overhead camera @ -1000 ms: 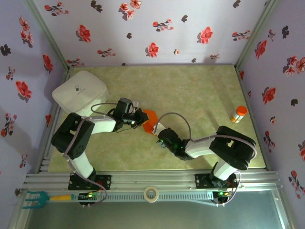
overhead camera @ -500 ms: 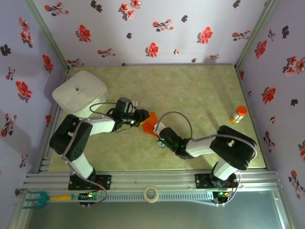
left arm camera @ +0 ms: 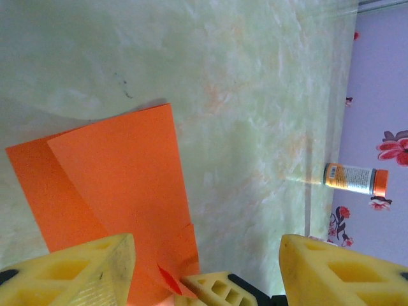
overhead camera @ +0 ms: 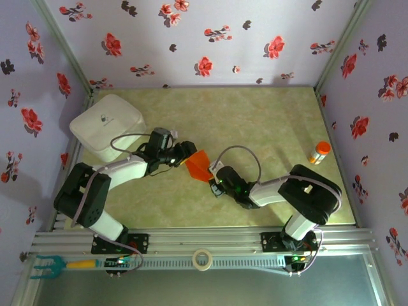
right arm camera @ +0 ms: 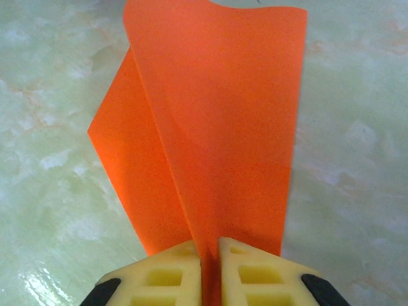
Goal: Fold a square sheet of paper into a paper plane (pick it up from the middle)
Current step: Fourth fold the wing at the center of the table.
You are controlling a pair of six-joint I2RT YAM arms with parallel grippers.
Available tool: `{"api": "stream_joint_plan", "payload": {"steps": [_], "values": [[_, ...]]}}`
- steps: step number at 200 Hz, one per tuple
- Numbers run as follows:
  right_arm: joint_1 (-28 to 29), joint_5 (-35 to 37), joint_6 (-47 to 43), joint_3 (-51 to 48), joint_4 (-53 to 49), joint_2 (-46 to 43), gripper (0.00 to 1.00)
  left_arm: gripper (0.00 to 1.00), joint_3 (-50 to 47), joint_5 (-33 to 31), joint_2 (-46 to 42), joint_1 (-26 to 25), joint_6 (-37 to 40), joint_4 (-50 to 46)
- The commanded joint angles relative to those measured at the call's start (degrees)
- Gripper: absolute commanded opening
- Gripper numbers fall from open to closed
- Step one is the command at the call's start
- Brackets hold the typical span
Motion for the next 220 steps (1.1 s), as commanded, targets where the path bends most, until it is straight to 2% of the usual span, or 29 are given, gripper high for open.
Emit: {"api": "stream_joint_plan", "payload": {"steps": [1,22,56,88,102,158,188,220], "values": [[-0.47,-2.23,2.66,-0.56,1.82,0.63,0.16,0.62,0.09,-0.95,-0.88,0.42,1.43,-1.72],[-0.59,-2.79,2.93,-0.48,1.96,0.69,0.16,0.62,0.01,-0.84,-0.81,0.37,1.37,-1.72],[-1.26,-5.34,4.50,-0.40,2.76,1.42,0.08,0.62,0.09,-0.85,-0.90,0.38,1.29,-1.71],[-2.65,-7.93,7.78,-0.67,4.15,2.24,0.06,0.61,0.09,-0.85,-0.88,0.38,1.30,-1.85],[-3.67,-10.32,10.04,-0.96,5.51,2.33,0.03,0.61,0.06,-0.84,-0.93,0.37,1.30,-1.98],[-8.84,-21.61,20.32,-0.86,9.87,4.16,0.03,0.58,0.00,-0.60,-0.41,0.37,1.54,-1.89],[-9.96,-23.63,23.47,-0.71,11.22,5.64,0.04,0.50,-0.02,0.55,0.65,0.37,1.25,-0.89],[-11.06,-25.05,25.45,-0.90,11.40,5.93,0.04,0.30,0.44,2.54,2.58,0.17,1.12,0.34]]}}
